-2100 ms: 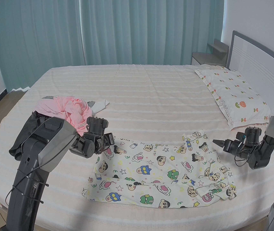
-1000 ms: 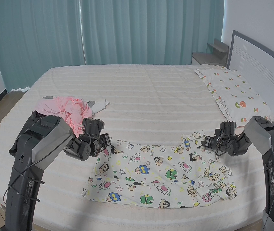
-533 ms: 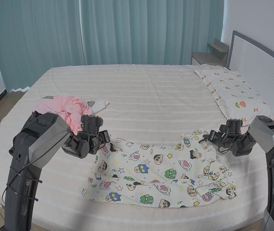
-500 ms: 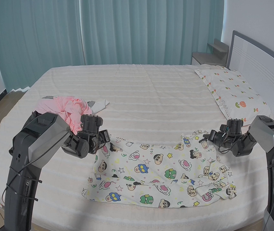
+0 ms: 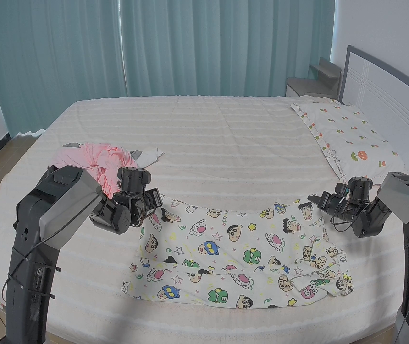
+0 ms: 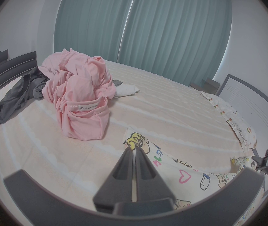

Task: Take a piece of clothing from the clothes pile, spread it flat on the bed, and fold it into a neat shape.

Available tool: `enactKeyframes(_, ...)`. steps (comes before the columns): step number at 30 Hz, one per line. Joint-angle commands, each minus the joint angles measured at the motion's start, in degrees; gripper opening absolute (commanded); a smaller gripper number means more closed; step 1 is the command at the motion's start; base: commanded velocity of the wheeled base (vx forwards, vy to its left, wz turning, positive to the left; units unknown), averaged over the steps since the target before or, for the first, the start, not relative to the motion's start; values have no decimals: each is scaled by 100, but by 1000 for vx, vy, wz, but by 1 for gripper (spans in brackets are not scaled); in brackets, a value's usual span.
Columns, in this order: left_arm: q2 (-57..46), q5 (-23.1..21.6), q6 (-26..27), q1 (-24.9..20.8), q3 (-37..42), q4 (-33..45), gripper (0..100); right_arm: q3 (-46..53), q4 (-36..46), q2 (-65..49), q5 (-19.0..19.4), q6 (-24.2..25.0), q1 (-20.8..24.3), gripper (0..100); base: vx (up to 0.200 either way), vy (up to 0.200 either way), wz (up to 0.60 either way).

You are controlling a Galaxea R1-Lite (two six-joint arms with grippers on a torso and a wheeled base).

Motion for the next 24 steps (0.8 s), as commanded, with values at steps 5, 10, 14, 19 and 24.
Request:
enactKeyframes(5, -17, 5, 12, 10, 224, -193, 0, 711, -293, -354, 256, -8, 9, 0, 0, 0, 0)
enactKeyframes(10, -26, 5, 21, 1, 391, -220, 0, 887, -345, -433, 423, -17, 1, 0, 0, 0, 0)
enactKeyframes(14, -35, 5, 29, -8, 479, -352, 0, 895, -345, -424, 423, -17, 1, 0, 0, 0, 0)
enactKeyframes(19, -175, -3, 29, -8, 672, -440, 0, 1168, -354, -635, 475, -52, 1, 0, 0, 0, 0)
enactKeyframes(24, -395, -21, 29, -34, 989, -448, 0, 1572, -451, -899, 722, -104, -79, 0, 0, 0, 0)
